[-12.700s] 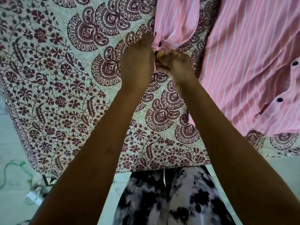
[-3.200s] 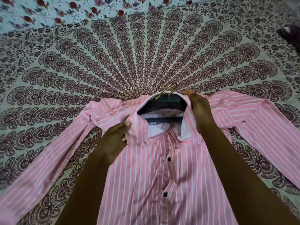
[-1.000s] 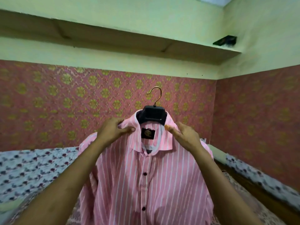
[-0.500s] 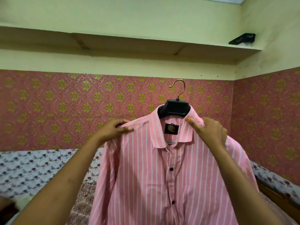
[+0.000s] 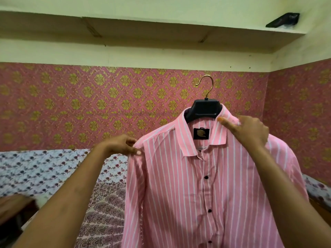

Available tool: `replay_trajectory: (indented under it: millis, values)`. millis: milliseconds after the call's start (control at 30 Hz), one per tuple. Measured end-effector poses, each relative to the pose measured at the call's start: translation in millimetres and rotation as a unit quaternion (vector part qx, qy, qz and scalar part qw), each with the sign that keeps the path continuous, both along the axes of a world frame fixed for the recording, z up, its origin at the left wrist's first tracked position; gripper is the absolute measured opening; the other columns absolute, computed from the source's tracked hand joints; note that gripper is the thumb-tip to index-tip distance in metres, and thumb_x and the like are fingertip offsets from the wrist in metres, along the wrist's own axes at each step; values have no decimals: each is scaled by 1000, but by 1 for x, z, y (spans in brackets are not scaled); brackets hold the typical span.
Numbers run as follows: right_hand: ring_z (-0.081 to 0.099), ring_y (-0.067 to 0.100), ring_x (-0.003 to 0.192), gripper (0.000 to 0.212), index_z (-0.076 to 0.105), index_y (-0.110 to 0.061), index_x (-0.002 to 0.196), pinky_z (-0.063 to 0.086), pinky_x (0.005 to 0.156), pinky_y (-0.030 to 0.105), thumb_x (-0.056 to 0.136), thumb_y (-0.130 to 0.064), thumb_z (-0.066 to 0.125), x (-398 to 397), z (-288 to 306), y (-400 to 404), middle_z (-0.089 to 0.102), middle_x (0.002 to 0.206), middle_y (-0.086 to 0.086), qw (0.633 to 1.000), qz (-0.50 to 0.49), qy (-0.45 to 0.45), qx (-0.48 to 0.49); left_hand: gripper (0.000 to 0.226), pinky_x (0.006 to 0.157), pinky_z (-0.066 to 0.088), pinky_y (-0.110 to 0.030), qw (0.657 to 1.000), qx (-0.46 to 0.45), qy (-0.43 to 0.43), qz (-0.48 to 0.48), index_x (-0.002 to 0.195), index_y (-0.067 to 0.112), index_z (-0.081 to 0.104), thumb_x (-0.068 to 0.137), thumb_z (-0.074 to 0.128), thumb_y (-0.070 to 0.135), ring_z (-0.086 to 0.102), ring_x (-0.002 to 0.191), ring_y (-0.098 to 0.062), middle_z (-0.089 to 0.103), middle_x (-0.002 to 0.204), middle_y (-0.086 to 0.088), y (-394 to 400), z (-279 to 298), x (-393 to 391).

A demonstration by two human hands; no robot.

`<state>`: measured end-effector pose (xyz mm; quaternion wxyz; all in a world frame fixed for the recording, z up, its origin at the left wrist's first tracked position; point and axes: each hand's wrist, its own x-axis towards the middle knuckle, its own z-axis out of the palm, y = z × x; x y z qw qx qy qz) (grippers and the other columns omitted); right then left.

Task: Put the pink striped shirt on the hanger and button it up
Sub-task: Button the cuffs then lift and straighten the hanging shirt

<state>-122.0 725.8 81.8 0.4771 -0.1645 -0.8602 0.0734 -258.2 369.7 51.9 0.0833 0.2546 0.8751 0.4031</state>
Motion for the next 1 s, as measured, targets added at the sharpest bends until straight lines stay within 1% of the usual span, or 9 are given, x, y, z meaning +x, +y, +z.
replay_trajectory:
  millis: [100,200,300,400,567,633,767,900,1000]
  values:
    - [60,44,83,82,59,-8,70,38,66,39,65,-86,37,3,-1,4,64,84,27,1000,-2,-2,-2,22,53,40,-17,1000,7,25,17,94,5,69,77,71,18,53,63,-11,67,75,0,-10,-3,2]
    - [60,44,80,82,61,-8,70,35,62,38,67,-85,35,5,-3,10,64,80,25,1000,1,-2,10,10,58,52,-19,994,106,-4,23,89,10,68,82,63,17,60,65,-14,69,72,-1,-25,6,4]
    - [60,43,76,90,63,-8,72,36,60,37,61,-89,24,0,-9,9,63,75,24,1000,-3,-5,18,15,60,55,-19,978,200,-4,62,93,8,64,88,56,20,57,74,-20,63,81,-7,-34,13,-2]
    - [61,42,74,90,56,-7,65,37,59,37,60,-90,22,-4,-14,2,63,73,24,1000,9,-5,1,17,75,49,-30,992,87,35,84,92,5,65,88,59,20,55,84,-22,62,90,-10,-35,5,-8]
    - [60,40,70,92,54,-6,62,37,59,36,58,-92,20,-6,-20,-2,62,70,23,1000,1,-20,-9,9,78,42,-31,995,-89,-3,48,77,16,70,79,69,25,58,88,-17,69,92,-4,-38,-1,-4]
    - [60,40,71,90,57,-6,65,36,59,35,60,-89,24,-7,-20,-4,62,71,23,1000,-3,-30,-5,16,82,43,-33,995,-96,-7,38,74,18,72,71,75,34,59,88,-16,71,90,-1,-44,2,-3]
    - [59,41,71,85,54,-5,63,34,59,35,62,-86,26,-5,-19,-3,61,72,24,1000,-13,-17,-6,41,90,43,-33,1000,-10,-26,-3,71,18,73,50,84,51,58,85,-14,69,86,0,-61,10,-4]
    - [59,40,67,87,45,-9,55,36,58,35,57,-92,18,-4,-18,-7,60,67,22,1000,-5,-12,-11,13,70,39,-28,998,-61,-1,19,64,22,70,71,75,31,51,68,-11,64,65,10,-55,5,-4]
    - [60,40,70,81,45,-13,55,36,59,35,58,-91,21,-5,-16,-13,62,69,22,1000,2,-9,-9,8,88,49,-36,987,-155,15,39,85,18,72,78,72,16,62,89,-16,71,89,2,-47,1,-10]
